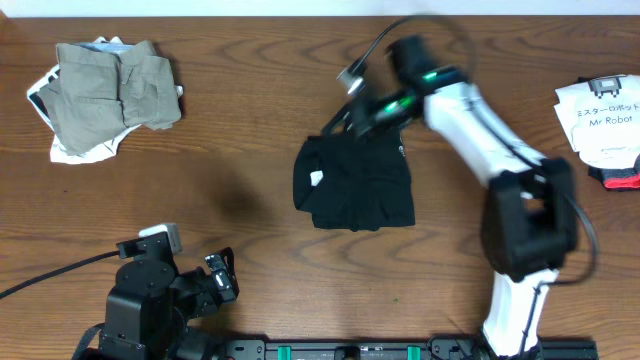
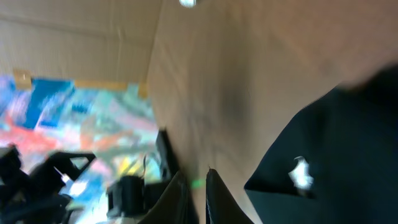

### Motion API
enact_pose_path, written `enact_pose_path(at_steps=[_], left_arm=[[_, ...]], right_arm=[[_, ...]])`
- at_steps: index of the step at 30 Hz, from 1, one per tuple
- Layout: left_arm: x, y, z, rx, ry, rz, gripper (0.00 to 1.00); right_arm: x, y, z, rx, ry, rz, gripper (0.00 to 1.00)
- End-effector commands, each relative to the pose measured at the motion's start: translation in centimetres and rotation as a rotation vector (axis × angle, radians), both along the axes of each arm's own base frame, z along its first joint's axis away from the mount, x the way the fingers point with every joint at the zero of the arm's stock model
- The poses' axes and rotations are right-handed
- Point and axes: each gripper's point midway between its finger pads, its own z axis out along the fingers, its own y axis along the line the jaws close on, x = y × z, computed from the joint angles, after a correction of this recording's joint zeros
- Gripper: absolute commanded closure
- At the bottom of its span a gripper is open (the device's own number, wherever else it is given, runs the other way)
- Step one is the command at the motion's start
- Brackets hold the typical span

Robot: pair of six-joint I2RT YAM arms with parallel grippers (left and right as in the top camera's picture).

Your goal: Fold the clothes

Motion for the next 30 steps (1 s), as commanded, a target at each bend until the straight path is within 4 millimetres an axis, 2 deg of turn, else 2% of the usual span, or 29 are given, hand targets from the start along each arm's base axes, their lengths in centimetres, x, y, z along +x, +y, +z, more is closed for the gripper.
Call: enact_pose_path(at_steps=[1,5,11,14,18,20,22,24,26,28,30], left_arm=[[0.0,0.2,-0.1,0.001,0.005,0.017,0.02],[0.0,0.2,-0.1,0.001,0.005,0.017,0.02],[0.0,0.2,-0.1,0.0,0.005,0.016,0.02],[0.0,0.2,-0.1,0.001,0.004,0.017,0.02],[0.0,0.2,-0.1,0.0,0.005,0.016,0.02],[0.0,0.2,-0.1,0.0,0.005,0.016,0.02],[0.0,0.2,-0.1,0.0,0.005,0.016,0.02],[0.0,0.2,-0.1,0.0,0.005,0.016,0.02],[0.0,0.2,-0.1,0.001,0.004,0.017,0.02],[0.0,0.2,-0.1,0.0,0.004,0.016,0.02],[0.0,0.2,-0.1,0.001,0.005,0.017,0.02]], right_arm=[[2.1,-3.0,-0.5,-0.05,0.008,-0.099,0.86],[2.5,-4.2,-3.2,-0.07,0.041,-0.107,0.83],[1.3,-3.5,-8.3,-0.079,0.163,-0.068,0.87],[1.1,-3.0,-10.2,-0.013,0.186,-0.031,0.87],[1.0,-3.5,-13.8,-0.002,0.27,-0.04,0.87],[0.6,-3.7,-15.8,-0.011,0.317,-0.045,0.89],[0.4,-4.0,-17.0,-0.017,0.347,-0.051,0.92],[0.5,-4.2,-17.2,-0.018,0.352,-0.056,0.93],[0.9,-4.5,-16.5,-0.011,0.337,-0.064,0.93],[1.5,-4.8,-15.0,-0.004,0.309,-0.073,0.94],[2.0,-5.2,-12.7,0.005,0.267,-0.082,0.94]])
